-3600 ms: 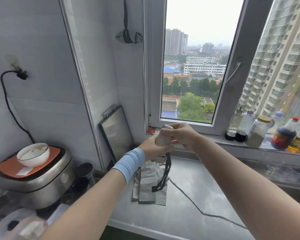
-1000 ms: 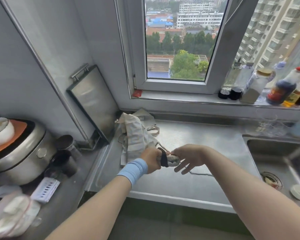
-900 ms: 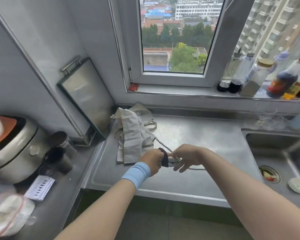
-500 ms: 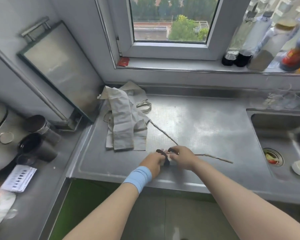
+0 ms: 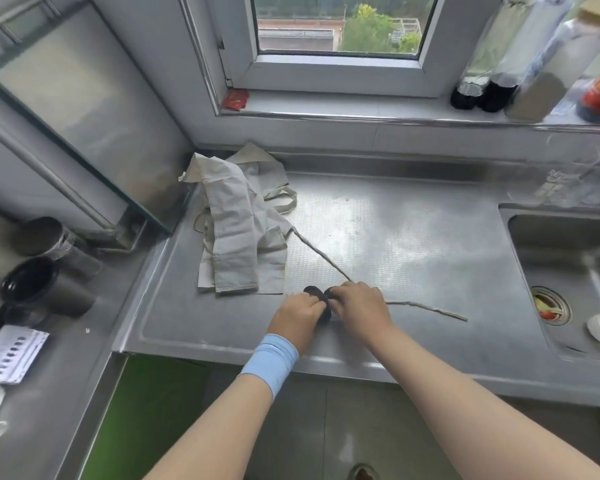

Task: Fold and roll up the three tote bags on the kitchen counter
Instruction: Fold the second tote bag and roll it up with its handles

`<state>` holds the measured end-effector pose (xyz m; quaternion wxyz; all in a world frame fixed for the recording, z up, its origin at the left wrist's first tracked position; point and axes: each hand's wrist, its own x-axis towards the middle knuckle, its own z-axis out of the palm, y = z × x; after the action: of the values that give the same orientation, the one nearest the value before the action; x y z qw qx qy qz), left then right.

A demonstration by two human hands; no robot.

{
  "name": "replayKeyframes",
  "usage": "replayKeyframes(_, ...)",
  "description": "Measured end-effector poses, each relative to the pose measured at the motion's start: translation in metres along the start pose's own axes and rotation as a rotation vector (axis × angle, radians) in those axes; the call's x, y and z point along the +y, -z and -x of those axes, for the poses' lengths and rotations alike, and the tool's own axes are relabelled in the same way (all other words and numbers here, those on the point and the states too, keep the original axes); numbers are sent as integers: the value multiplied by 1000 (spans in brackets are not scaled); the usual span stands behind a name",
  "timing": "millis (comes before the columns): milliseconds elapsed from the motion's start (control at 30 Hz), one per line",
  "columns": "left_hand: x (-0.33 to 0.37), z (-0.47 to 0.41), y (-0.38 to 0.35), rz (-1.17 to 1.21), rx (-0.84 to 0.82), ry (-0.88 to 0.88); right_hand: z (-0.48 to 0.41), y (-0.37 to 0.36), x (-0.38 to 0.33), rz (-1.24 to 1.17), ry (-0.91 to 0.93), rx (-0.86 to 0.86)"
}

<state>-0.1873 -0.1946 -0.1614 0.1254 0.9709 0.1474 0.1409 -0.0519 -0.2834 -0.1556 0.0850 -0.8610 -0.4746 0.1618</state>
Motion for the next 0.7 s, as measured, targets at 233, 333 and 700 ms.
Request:
replayKeyframes(233, -10, -2, 13, 499, 141, 429, 2, -2, 2, -50, 6, 13)
replayKeyframes(333, -5, 0, 13, 507, 157, 491, 3, -1, 2, -77, 11, 17)
replayKeyframes(700, -12, -20, 18, 210, -54, 275, -1, 1, -1, -57, 42, 23)
